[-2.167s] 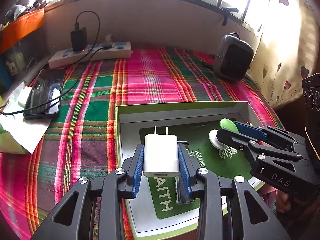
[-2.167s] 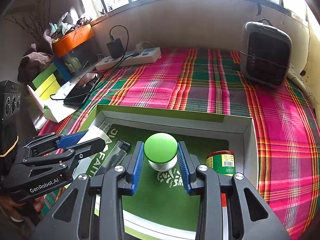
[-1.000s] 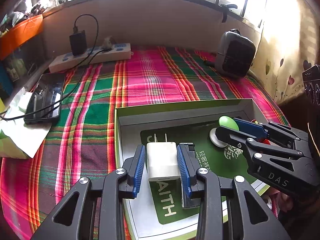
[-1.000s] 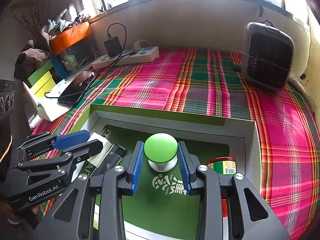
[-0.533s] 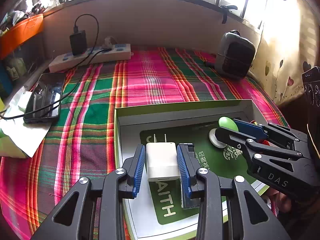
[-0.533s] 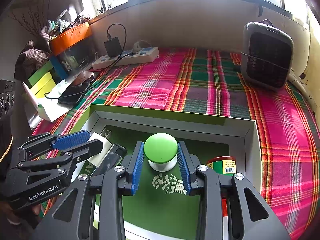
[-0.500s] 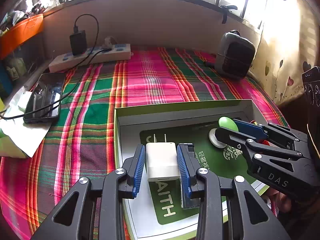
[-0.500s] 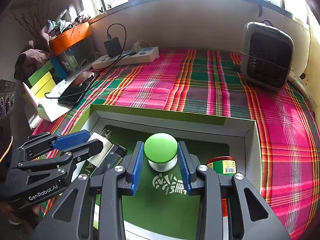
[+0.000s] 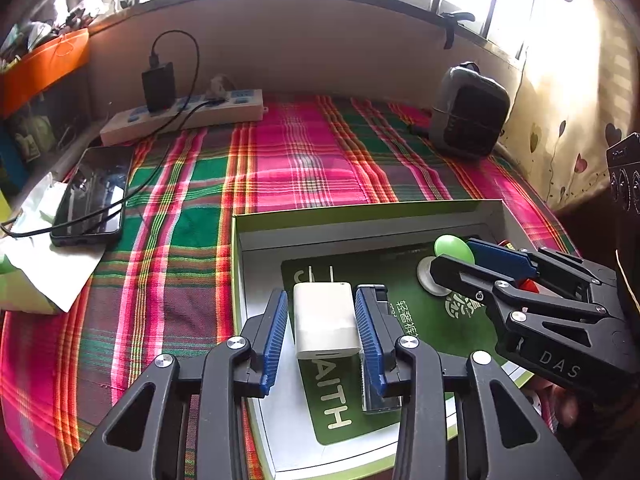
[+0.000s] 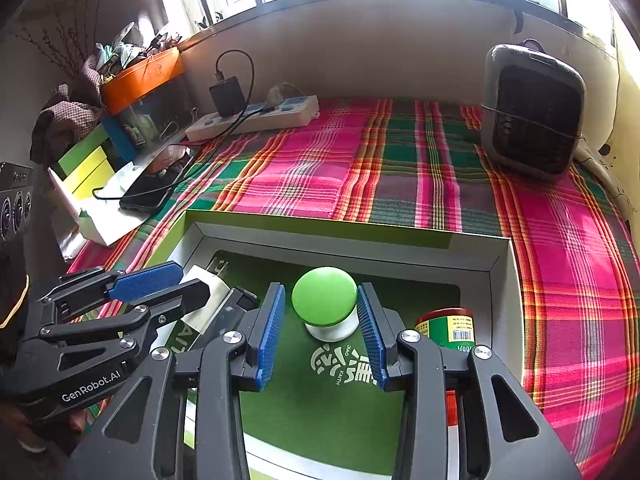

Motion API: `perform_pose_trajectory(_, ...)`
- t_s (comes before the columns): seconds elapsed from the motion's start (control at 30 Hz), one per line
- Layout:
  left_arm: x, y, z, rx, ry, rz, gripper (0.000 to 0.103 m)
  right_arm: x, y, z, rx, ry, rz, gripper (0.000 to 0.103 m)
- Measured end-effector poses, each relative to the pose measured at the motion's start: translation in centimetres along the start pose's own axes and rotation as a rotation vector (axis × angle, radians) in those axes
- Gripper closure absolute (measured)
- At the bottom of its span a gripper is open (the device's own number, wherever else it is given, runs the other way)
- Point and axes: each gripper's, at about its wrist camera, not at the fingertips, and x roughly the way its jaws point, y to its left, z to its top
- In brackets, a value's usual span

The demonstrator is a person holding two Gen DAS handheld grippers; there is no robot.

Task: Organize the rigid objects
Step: 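Open the left tool to release the charger while the right tool lowers the green-topped object into the box, then withdraw both open tools from the box toward the items beside it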

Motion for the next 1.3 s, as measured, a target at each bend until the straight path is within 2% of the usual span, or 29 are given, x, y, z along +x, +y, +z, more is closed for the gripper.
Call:
perform_pose_trajectory(0.2,-0.9,-0.1,-0.4,0.000,-0.013,0.004,0.064,-0.7,0.1,-0.2,0.009,-0.015,0.002,0.061)
perform_pose_trajectory(0.33,-2.2,-0.6,-0.7,0.033,-0.049,0.039,0.062,-1.8,0.2,-0.4,0.013,-0.034,0.005,0.058)
perform_pose_trajectory(0.7,-4.8,-0.9,-2.2,0.020,-0.072,0.017,0.060,-4.4,0.7,-1.9,0.015,-0.059,-0.004,0.055)
perform_pose_trajectory(1.0,-6.4,-1.2,-3.6,0.033,-0.087,0.031,0.059,-6.5,0.5,-3.3,0.032,-0.074,-0.014,0.055)
perform_pose_trajectory(1.3,-7.7,-1.9,-5.6,0.038,-0.068,-0.040,0.058,-9.1,-0.8,-5.8,0.035,-0.086,-0.071,0.052)
